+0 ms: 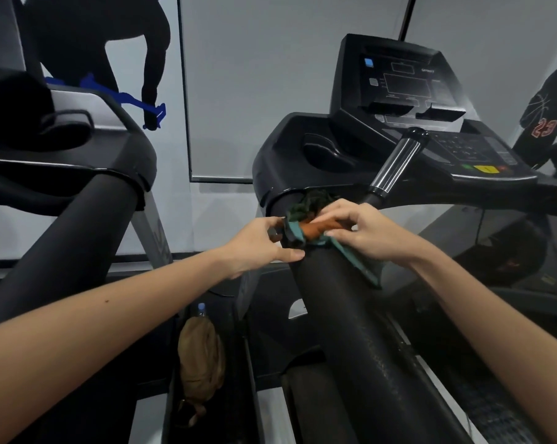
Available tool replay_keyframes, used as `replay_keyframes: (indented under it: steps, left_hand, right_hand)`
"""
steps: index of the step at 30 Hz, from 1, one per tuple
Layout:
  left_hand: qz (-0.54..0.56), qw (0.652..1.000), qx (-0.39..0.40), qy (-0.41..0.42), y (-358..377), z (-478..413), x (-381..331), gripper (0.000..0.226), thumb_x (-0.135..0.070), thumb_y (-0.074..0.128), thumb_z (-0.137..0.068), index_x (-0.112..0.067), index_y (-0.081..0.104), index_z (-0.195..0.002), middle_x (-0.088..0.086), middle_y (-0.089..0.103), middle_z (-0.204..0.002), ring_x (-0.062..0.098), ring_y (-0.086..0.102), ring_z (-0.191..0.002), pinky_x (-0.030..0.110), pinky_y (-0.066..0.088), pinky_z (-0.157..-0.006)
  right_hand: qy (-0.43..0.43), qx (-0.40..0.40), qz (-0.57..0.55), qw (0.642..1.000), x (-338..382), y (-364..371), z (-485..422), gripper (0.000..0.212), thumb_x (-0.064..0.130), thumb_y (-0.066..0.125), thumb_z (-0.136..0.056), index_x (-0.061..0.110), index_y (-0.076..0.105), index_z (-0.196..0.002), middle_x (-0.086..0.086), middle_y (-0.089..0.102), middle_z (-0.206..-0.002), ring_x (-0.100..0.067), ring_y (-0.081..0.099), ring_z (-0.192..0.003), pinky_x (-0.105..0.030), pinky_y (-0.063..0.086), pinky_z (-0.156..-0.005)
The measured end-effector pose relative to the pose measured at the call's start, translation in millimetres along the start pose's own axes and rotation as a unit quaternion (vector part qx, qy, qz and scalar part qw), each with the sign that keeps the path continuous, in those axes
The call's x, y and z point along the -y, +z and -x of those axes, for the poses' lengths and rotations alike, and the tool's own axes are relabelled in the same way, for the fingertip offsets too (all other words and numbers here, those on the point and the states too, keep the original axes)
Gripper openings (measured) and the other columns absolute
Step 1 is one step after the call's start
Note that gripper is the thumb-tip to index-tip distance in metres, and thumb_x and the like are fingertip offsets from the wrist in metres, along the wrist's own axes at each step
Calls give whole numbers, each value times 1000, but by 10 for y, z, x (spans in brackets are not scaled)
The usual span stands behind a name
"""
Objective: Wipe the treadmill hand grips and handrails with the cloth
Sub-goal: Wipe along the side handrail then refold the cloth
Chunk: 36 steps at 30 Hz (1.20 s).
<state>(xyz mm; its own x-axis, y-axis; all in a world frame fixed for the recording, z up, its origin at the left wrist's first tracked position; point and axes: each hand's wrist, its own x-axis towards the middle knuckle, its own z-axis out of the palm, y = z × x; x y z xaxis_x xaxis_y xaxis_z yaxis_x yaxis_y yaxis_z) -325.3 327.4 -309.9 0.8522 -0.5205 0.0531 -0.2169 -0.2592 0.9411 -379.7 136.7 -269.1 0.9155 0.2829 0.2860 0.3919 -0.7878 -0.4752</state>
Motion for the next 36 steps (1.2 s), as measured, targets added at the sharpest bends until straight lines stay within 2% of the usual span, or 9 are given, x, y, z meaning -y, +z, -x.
replay_keyframes:
  steps: [2,5,8,16,20,23,27,30,36]
  left_hand:
    - [6,1000,4,1,16,15,-6,48,-7,74,-75,-14,55,-119,-3,58,-122,17,46,-126,29,38,-102]
    - [2,1000,1,0,43,36,-4,71,-8,72,-78,-5,37,-140,3,45,-140,19,38,-133,29,38,-102]
    - [-10,1000,3,-4,65,67,-20,73,-10,69,-81,-6,31,-143,5,40,-146,20,37,-135,28,37,-101]
    - [-6,1000,-1,-8,51,64,-19,57,-9,71,-80,-9,47,-132,4,56,-130,18,46,-128,33,38,-107]
    - [-13,1000,-1,-6,49,49,0,71,-8,72,-79,-7,37,-140,7,49,-138,21,44,-130,39,38,-108]
    - [-19,1000,-3,-5,54,42,-1,56,-10,72,-79,-8,49,-130,4,56,-130,19,46,-128,37,38,-108]
    - [-20,1000,-7,1,73,79,-20,64,-10,68,-82,-5,38,-138,4,47,-139,19,40,-132,24,38,-98]
    - [-17,1000,0,1,60,89,-18,73,-12,69,-82,-5,29,-143,5,39,-146,19,37,-135,28,38,-101]
    - [-23,1000,-2,1,47,101,-30,59,-13,71,-80,-11,45,-133,4,50,-137,20,41,-132,34,38,-106]
  right_hand:
    - [6,11,47,999,19,24,-193,28,9,55,-91,8,61,-118,-3,51,-114,-7,50,-100,-1,31,-82]
    - [59,33,57,996,-11,120,-529,39,25,49,-95,11,49,-132,-6,39,-139,-19,38,-126,-22,26,-104]
    - [104,39,85,990,-32,180,-639,45,36,46,-95,19,43,-137,-1,26,-143,-22,27,-130,-35,23,-110]
    - [8,-20,49,999,72,12,4,21,9,58,-88,10,67,-107,4,52,-106,-5,51,-89,0,32,-75]
    - [-20,-25,37,999,122,-3,250,23,-2,57,-85,8,69,-101,6,55,-97,0,53,-86,-2,35,-76]
    - [-19,-33,60,997,85,34,65,20,3,57,-86,8,67,-103,7,54,-98,-6,55,-89,-6,34,-77]
    - [49,-2,75,996,-32,112,-477,33,23,53,-92,14,54,-123,-1,53,-123,-19,49,-115,-23,34,-91]
    - [95,35,77,992,-69,170,-666,45,35,51,-92,20,46,-135,0,30,-142,-21,30,-130,-37,26,-110]
    - [38,-1,-2,999,-28,91,-272,24,17,60,-89,9,63,-111,1,46,-120,-3,48,-96,-2,33,-79]
